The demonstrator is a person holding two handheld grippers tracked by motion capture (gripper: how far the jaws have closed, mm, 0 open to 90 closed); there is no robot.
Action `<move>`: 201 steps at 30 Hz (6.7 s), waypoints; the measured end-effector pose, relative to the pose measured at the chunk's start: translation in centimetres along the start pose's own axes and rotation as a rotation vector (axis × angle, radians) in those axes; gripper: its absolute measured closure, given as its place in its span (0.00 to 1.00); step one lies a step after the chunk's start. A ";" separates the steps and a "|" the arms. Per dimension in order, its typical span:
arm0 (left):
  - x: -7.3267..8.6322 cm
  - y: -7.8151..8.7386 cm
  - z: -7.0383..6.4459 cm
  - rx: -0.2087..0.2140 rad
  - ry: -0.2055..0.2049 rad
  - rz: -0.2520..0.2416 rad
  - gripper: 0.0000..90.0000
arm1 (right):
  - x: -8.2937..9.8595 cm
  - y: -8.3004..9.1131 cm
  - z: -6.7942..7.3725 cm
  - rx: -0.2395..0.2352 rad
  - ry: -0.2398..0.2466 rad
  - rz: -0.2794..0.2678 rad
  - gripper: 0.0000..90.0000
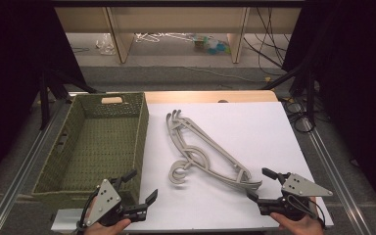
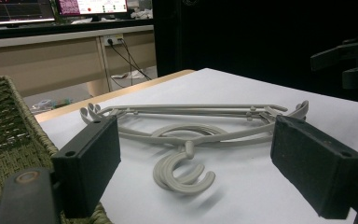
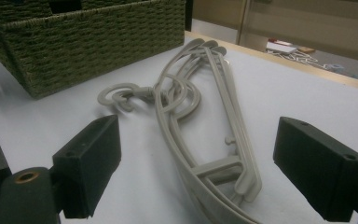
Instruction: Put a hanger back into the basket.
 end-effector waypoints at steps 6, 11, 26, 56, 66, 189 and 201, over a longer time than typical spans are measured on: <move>0.1 -0.2 -0.1 0.011 0.000 -0.010 0.17 | -0.2 -0.4 0.0 0.012 0.019 0.000 0.18; 0.2 -0.2 -0.2 0.004 0.002 0.012 0.17 | -0.4 -1.2 -0.1 -0.004 0.057 0.022 0.18; 0.2 -0.4 -0.3 0.016 -0.019 0.020 0.17 | -1.6 -7.9 1.5 -0.115 0.257 0.226 0.37; 0.3 -0.6 -0.5 0.027 -0.020 0.028 0.18 | -0.8 -15.5 1.7 -0.075 0.397 0.513 0.78; 0.3 -0.6 -0.5 0.027 -0.021 0.027 0.18 | -2.0 -14.5 1.8 -0.086 0.443 0.505 0.89; -14.3 -0.2 13.1 -0.036 0.243 0.170 0.88 | -2.8 -2.8 -1.6 -0.146 0.159 0.210 0.34; -11.5 1.5 16.9 -0.101 0.216 0.239 0.88 | -2.6 -3.0 -1.5 -0.158 0.162 0.215 0.32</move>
Point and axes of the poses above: each handheld gripper's, and its own axes: y roughly backward along the jaws, x roughly out of its underside, z roughly to its left, the point moved 3 cm from there along -y, roughly forward along the jaws, and after that the axes turned 1 degree about z, right-handed, at the moved point
